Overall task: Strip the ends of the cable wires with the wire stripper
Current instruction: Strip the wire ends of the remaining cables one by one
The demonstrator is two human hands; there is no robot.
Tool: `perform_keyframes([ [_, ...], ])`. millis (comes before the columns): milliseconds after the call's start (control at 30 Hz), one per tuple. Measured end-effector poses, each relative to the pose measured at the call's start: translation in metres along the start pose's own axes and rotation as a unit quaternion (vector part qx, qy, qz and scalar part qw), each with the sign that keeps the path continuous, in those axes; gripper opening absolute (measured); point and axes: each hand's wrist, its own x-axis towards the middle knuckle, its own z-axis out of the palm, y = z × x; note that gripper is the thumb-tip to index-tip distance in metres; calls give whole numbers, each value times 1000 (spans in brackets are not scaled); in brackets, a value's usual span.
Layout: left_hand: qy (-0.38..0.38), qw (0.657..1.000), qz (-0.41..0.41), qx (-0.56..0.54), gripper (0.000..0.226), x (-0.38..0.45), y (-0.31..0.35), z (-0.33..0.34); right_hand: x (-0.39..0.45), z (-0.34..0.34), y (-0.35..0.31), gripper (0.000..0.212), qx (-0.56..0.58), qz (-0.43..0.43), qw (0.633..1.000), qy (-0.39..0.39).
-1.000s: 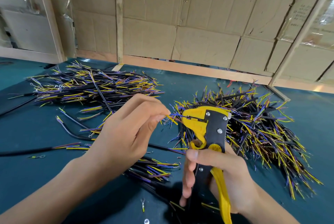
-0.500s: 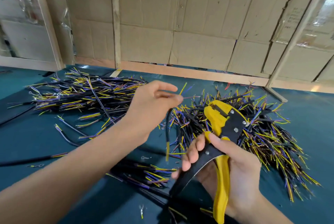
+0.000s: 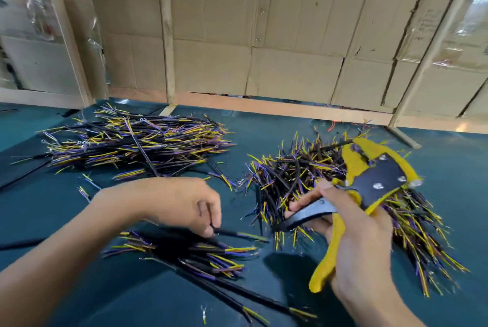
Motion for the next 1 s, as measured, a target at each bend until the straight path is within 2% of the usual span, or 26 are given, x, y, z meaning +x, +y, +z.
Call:
perform_keyframes([
  [33,14,1000,-2,-2,12,1,-3,3,-9,-5,-2,28,-21,-18,999,-44],
  [133,67,996,-27,52,14,2,-9,11,-8,0,2,30,-22,12,1000,-7],
  [200,129,991,-22,42,15,-3,-13,15,-5,-6,-5,30,-10,41,999,-16],
  [300,242,967,40,-67,16,-14,-13,12,-5,-3,-2,30,-6,65,997,-49],
  [367,272,945,82,-162,20,-21,-10,6,-2,-3,-1,31,-7,59,997,-42],
  [467,244,911,147,-300,31,-27,-3,5,-1,-2,-2,27,0,39,998,-45],
  [567,141,877,187,-419,29,-30,9,13,-1,1,-3,15,-16,33,996,-76],
  [667,92,880,182,-429,31,-25,19,21,-2,1,-7,8,-23,13,993,-113],
  [733,97,893,175,-404,30,-22,22,26,-2,1,-10,10,-32,2,992,-119],
  [867,142,907,172,-357,15,-21,28,31,-3,-1,-9,14,-41,-14,992,-120],
  [933,168,907,165,-349,23,-20,31,36,-3,-1,-6,20,-54,-8,990,-127],
  [1000,205,900,169,-347,19,-18,35,40,-3,-3,-2,26,-77,-12,987,-138],
])
